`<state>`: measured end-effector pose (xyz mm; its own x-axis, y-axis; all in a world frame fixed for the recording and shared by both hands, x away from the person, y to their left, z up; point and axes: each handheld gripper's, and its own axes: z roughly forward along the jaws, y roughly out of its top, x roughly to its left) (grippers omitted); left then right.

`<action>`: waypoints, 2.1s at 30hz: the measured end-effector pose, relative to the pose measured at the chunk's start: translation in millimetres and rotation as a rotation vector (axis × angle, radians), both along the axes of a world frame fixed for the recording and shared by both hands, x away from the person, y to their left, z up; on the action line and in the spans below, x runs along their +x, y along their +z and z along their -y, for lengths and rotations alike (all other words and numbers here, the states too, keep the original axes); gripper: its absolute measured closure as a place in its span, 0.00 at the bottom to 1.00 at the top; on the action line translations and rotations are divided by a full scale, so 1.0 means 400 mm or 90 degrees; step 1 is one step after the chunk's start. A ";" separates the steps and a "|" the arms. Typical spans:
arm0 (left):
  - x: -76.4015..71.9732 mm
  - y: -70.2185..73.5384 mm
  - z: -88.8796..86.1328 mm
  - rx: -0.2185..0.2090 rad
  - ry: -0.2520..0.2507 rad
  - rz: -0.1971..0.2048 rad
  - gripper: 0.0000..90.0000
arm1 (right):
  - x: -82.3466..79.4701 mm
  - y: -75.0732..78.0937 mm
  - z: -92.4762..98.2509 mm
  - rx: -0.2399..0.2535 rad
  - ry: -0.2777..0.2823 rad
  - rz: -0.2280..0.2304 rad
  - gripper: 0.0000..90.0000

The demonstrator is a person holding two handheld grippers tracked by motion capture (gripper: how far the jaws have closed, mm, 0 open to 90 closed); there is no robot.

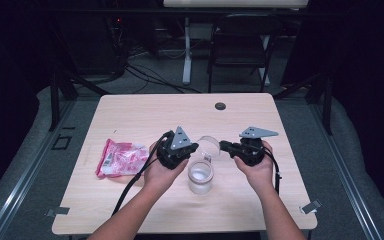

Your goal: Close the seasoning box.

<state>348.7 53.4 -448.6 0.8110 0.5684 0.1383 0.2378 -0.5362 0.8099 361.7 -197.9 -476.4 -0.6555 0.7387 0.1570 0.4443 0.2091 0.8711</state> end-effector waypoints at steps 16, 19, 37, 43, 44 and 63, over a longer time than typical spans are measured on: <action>-0.009 0.004 0.004 0.005 -0.006 0.002 1.00 | -0.009 0.006 -0.011 0.003 0.012 0.004 0.95; -0.010 0.002 0.002 0.003 -0.007 0.000 1.00 | -0.011 0.009 -0.013 0.001 0.014 0.005 0.95; -0.040 -0.035 -0.029 0.002 -0.004 -0.016 1.00 | -0.022 0.023 -0.026 0.002 0.035 0.013 0.94; -0.051 -0.053 -0.042 -0.003 -0.002 -0.025 1.00 | -0.025 0.026 -0.032 0.001 0.043 0.016 0.94; -0.053 -0.056 -0.045 -0.002 -0.002 -0.027 1.00 | -0.026 0.026 -0.032 0.000 0.044 0.016 0.94; -0.090 -0.122 -0.064 -0.003 0.000 -0.057 1.00 | -0.030 0.020 -0.054 -0.008 0.061 0.013 0.93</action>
<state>312.8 79.0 -497.2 0.8201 0.5689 0.0623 0.3094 -0.5322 0.7881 349.8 -176.5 -468.3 -0.7259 0.6747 0.1336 0.4037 0.2607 0.8770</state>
